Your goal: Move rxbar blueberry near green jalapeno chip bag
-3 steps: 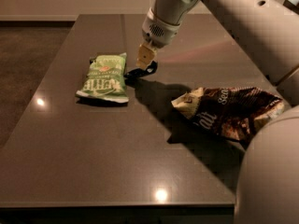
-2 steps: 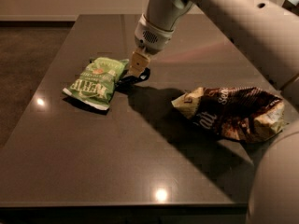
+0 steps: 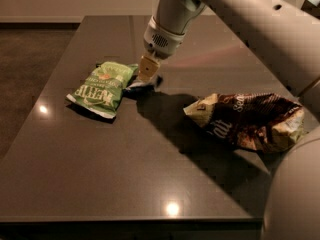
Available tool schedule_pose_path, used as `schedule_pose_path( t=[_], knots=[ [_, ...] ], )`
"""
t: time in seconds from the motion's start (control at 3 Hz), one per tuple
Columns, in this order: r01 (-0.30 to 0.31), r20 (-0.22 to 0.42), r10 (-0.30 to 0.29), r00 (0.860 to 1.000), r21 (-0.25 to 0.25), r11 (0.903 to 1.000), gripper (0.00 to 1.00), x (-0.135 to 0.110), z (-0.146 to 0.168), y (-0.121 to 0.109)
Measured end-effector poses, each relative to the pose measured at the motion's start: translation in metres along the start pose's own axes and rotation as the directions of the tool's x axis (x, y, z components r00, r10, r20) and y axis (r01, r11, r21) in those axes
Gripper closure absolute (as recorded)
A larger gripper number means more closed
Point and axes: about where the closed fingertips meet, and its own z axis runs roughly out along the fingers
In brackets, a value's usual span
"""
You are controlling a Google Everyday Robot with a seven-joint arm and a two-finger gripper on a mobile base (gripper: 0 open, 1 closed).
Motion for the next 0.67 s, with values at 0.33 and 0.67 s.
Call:
schedule_pose_path(
  t=[0.33,0.67],
  knots=[
    [0.001,0.002,-0.001,1.0,0.0,1.0,0.05,-0.0013,0.0019,-0.0003],
    [0.002,0.003,-0.002,1.0,0.0,1.0,0.0,-0.0021,0.003,-0.0005]
  ],
)
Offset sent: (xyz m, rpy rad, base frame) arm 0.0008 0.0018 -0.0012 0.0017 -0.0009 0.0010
